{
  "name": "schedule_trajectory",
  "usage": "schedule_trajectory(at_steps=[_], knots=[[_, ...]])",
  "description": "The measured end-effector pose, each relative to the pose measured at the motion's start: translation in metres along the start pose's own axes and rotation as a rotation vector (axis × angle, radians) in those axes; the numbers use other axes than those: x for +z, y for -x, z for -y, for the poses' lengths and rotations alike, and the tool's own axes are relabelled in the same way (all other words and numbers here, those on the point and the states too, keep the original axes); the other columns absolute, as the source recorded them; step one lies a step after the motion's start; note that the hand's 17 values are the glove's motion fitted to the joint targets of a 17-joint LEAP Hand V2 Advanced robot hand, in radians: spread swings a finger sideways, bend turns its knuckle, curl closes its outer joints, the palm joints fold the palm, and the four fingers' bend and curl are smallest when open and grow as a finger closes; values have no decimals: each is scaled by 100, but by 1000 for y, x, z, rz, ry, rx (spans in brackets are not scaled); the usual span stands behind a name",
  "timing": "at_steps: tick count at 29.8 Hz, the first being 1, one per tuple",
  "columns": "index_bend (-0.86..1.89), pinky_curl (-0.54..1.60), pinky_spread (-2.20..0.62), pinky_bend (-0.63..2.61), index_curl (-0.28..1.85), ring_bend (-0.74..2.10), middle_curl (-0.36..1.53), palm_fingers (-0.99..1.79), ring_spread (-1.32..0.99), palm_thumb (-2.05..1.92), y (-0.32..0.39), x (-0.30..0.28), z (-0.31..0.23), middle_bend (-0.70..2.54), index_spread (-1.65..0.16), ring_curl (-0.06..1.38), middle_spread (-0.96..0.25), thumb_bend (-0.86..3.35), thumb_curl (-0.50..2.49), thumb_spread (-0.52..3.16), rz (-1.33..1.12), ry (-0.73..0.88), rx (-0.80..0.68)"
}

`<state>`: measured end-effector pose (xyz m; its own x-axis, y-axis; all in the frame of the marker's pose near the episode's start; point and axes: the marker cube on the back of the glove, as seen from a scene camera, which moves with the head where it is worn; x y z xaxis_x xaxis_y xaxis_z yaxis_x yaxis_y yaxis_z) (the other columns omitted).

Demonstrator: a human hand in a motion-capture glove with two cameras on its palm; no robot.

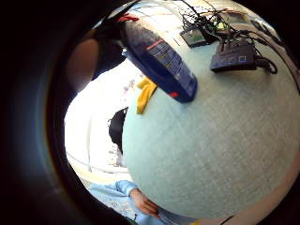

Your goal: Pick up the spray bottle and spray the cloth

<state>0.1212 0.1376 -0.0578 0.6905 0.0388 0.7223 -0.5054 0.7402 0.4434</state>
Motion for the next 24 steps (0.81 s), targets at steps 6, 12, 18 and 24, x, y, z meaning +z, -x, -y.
schedule_trajectory(at_steps=[6,12,18,24], knots=[[13,35,21,33,26,24,38,54,2,76,-18,0,29,25,-40,29,-6,-1,41,115,14,-31,-49],[12,36,20,35,25,24,38,54,2,78,-32,3,59,23,-39,29,-5,-2,42,114,-14,-70,71],[12,36,20,36,25,25,38,54,1,78,-43,10,84,23,-39,30,-5,-2,42,112,22,-34,155],[11,37,19,38,24,27,38,53,0,78,-50,21,99,20,-39,31,-6,-2,42,110,66,0,171]])
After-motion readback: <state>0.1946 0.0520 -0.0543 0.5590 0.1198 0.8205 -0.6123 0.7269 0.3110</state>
